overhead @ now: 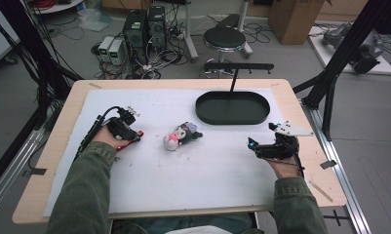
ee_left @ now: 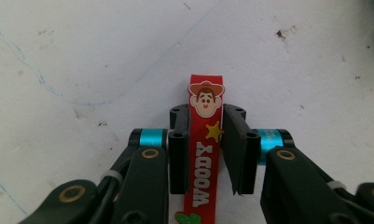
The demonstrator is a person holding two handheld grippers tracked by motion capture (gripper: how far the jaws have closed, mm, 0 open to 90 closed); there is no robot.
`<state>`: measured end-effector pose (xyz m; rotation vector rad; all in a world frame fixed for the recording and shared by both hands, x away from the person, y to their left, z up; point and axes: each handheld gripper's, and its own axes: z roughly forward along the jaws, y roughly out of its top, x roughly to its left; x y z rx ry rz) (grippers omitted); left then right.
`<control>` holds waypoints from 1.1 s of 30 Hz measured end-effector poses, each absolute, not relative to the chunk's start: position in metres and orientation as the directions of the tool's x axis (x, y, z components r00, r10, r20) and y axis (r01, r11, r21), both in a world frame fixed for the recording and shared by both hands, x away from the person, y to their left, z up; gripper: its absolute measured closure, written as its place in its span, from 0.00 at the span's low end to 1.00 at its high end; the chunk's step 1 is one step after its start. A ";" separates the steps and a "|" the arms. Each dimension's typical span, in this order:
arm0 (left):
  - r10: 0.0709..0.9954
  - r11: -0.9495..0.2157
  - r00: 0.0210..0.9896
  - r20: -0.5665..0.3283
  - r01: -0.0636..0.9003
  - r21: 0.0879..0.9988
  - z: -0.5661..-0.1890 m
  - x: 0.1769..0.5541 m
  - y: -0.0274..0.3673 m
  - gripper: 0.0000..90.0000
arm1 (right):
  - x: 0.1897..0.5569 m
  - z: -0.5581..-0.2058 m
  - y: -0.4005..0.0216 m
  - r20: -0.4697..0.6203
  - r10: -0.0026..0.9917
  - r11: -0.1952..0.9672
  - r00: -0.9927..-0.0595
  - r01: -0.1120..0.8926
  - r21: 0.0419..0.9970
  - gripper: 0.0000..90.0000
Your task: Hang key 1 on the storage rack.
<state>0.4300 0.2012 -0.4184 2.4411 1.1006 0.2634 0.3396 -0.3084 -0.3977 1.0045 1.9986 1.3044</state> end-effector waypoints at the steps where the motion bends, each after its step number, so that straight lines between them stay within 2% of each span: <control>1: 0.755 -0.579 0.656 0.004 0.664 0.474 -0.418 0.430 0.201 0.82 | 0.339 -0.397 -0.309 -0.045 0.820 0.250 -0.570 0.287 0.925 0.01; 5: 0.767 -0.565 0.642 0.005 0.672 0.479 -0.415 0.430 0.205 0.82 | 0.339 -0.397 -0.309 -0.048 0.823 0.252 -0.566 0.287 0.924 0.01; 9: 0.774 -0.531 0.632 -0.038 0.681 0.504 -0.404 0.427 0.213 0.82 | 0.339 -0.398 -0.309 -0.054 0.824 0.258 -0.564 0.289 0.922 0.01; 24: 0.821 -0.352 0.561 -0.106 0.644 0.679 -0.345 0.399 0.256 0.83 | 0.342 -0.400 -0.307 -0.058 0.813 0.273 -0.580 0.291 0.917 0.01; 33: 0.816 -0.371 0.576 -0.055 0.593 0.715 -0.304 0.394 0.255 0.82 | 0.344 -0.402 -0.304 -0.035 0.806 0.263 -0.591 0.304 0.916 0.01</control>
